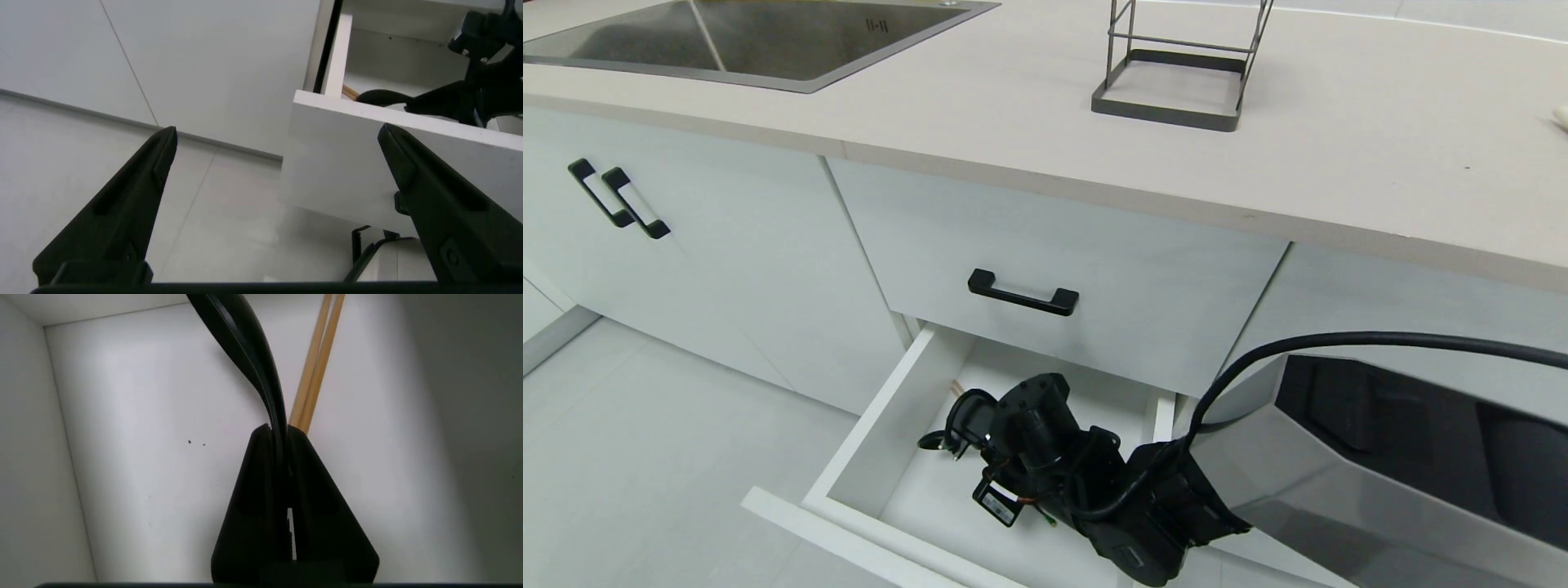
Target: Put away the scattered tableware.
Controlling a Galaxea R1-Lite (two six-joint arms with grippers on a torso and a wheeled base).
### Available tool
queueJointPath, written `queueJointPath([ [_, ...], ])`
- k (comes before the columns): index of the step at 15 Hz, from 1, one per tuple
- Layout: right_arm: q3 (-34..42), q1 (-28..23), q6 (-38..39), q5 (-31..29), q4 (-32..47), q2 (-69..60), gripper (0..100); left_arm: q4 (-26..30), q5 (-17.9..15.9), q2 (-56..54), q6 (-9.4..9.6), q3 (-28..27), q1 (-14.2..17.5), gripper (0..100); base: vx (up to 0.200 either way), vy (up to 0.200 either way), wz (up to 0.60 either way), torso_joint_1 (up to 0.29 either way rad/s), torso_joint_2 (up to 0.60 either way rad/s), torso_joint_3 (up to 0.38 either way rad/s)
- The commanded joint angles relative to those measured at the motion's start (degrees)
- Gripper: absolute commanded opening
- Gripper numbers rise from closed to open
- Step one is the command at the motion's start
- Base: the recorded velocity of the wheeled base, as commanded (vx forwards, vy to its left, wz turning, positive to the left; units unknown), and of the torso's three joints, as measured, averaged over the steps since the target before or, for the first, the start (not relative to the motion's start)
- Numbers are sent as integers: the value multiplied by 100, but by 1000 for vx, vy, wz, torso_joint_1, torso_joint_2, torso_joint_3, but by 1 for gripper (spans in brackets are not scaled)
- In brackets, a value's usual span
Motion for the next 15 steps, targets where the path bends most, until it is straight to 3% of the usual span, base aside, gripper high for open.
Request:
queueJointPath([
  [1, -141, -2, -5, 5, -3, 204, 0, 0, -1, 7, 2, 0, 0, 100, 0, 0, 0, 0, 0, 0],
  [14, -598, -46, -137, 22, 15, 731, 0, 0, -1, 7, 2, 0, 0, 100, 0, 0, 0, 0, 0, 0],
  [15, -659, -46, -163, 22, -3, 749, 100, 0, -1, 7, 2, 0, 0, 100, 0, 0, 0, 0, 0, 0],
])
